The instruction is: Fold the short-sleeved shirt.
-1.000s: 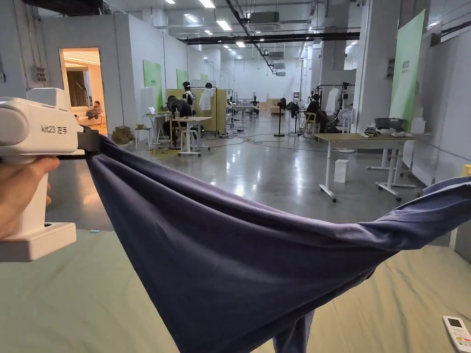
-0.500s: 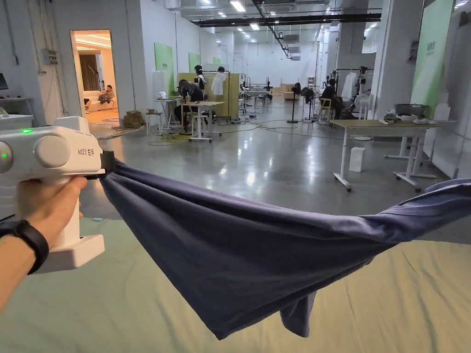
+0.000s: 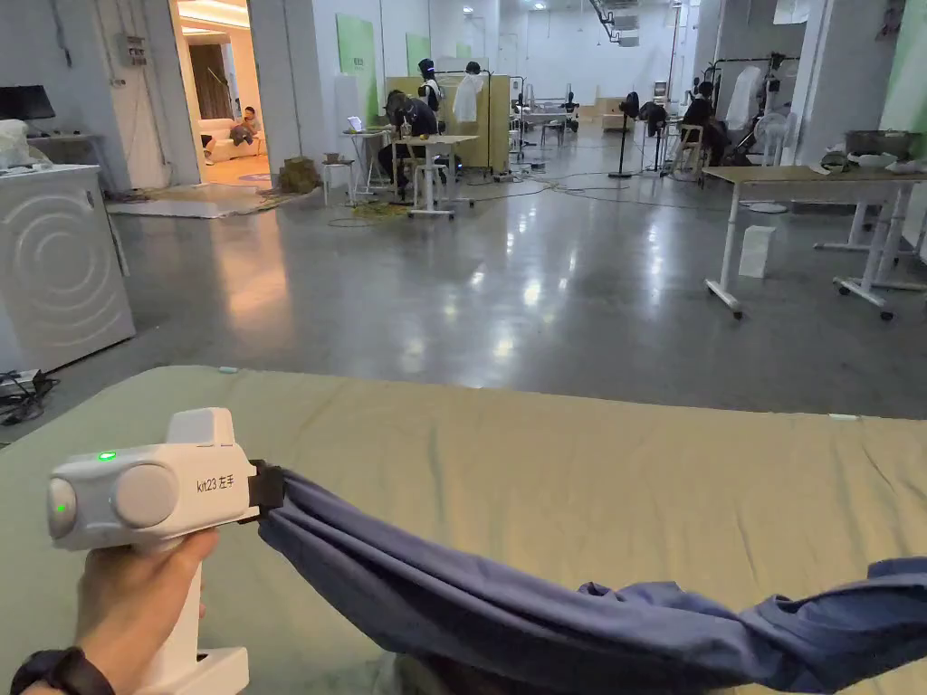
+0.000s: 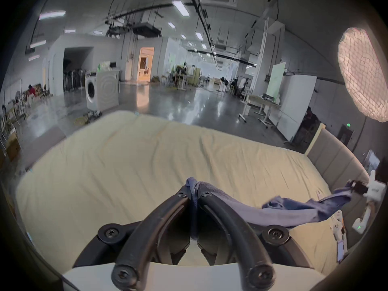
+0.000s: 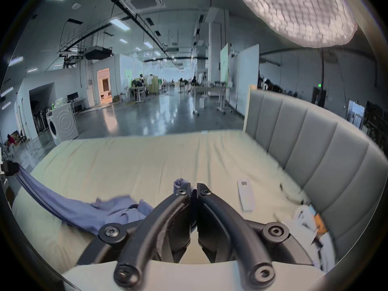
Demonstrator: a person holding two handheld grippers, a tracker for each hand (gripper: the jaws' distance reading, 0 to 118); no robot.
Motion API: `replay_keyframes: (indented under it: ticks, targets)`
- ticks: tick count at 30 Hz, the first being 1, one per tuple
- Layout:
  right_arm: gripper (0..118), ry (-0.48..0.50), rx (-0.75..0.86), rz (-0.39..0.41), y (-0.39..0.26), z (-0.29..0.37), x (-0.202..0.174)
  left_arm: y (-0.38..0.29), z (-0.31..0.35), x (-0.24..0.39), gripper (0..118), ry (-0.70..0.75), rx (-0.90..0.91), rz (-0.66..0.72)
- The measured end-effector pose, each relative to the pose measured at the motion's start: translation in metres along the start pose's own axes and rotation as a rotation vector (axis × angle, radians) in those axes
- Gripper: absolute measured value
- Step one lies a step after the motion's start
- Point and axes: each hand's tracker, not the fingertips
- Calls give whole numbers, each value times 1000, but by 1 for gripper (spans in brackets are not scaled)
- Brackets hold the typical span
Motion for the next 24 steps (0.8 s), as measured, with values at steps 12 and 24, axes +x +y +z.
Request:
replay_keyframes:
  ticks: [12, 24]
  targets:
    - [4, -19, -142, -120, -185, 144, 55, -181, 137, -69, 5, -56, -132, 166]
    - [4, -55, -286, -231, -266, 207, 86, -252, 173, -101, 6, -20, -234, 189]
